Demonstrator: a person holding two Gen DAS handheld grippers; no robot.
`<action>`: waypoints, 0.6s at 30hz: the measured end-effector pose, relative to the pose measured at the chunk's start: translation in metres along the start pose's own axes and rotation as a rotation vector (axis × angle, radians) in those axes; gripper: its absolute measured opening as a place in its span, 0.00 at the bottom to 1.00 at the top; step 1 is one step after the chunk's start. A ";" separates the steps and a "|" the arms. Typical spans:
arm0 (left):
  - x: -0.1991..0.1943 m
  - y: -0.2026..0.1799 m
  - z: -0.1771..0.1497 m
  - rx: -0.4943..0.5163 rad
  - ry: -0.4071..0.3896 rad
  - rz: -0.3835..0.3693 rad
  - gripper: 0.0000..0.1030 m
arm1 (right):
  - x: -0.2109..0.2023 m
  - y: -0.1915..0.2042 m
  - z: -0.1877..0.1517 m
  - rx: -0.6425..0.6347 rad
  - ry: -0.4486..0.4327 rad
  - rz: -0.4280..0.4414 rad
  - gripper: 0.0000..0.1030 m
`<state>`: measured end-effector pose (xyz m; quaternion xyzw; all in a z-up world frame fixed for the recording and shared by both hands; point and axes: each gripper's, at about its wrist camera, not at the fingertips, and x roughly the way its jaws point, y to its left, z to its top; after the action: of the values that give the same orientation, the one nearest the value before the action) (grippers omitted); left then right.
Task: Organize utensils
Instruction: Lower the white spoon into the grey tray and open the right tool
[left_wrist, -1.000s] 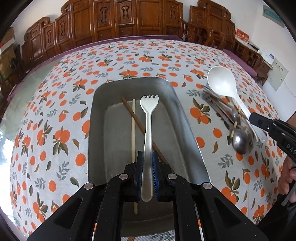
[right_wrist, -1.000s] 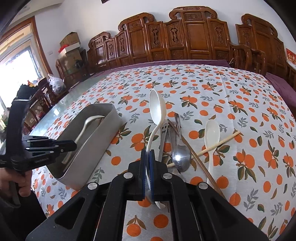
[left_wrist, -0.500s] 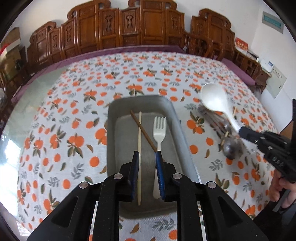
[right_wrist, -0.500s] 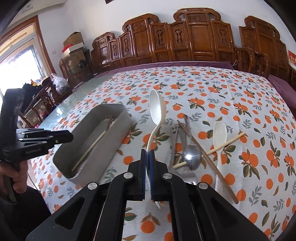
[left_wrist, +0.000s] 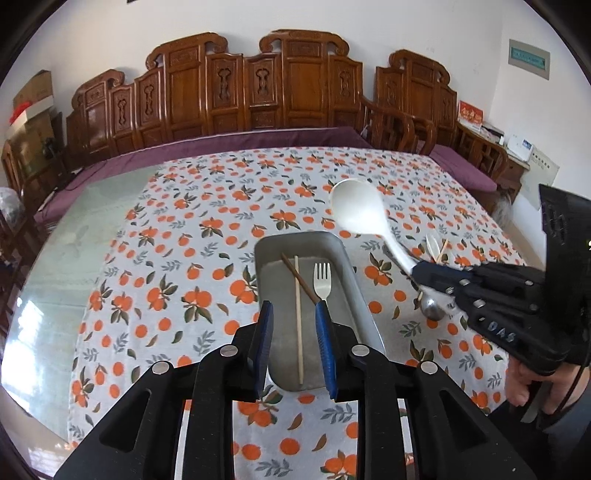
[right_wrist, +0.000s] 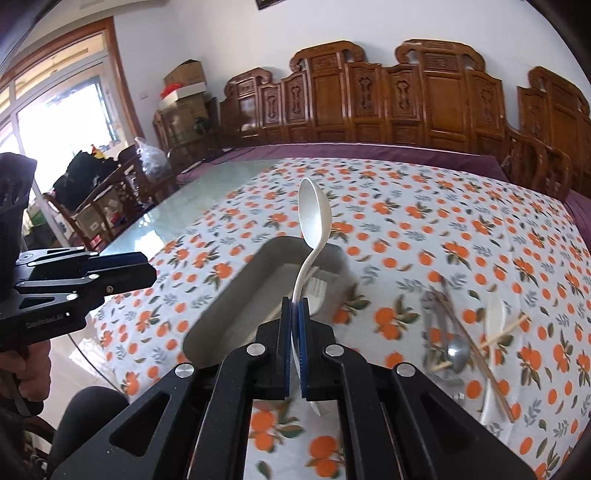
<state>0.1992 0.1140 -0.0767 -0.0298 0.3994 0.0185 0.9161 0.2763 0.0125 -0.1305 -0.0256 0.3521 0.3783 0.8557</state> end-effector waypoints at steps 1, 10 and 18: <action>-0.002 0.003 0.000 -0.006 -0.003 -0.001 0.21 | 0.002 0.005 0.001 -0.005 0.006 0.004 0.04; -0.012 0.029 -0.011 -0.047 -0.012 0.006 0.24 | 0.046 0.026 -0.004 0.001 0.099 0.022 0.04; -0.018 0.047 -0.016 -0.076 -0.011 0.018 0.24 | 0.083 0.035 -0.002 0.046 0.164 0.026 0.04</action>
<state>0.1722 0.1594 -0.0766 -0.0608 0.3934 0.0422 0.9164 0.2902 0.0889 -0.1755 -0.0324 0.4300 0.3778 0.8193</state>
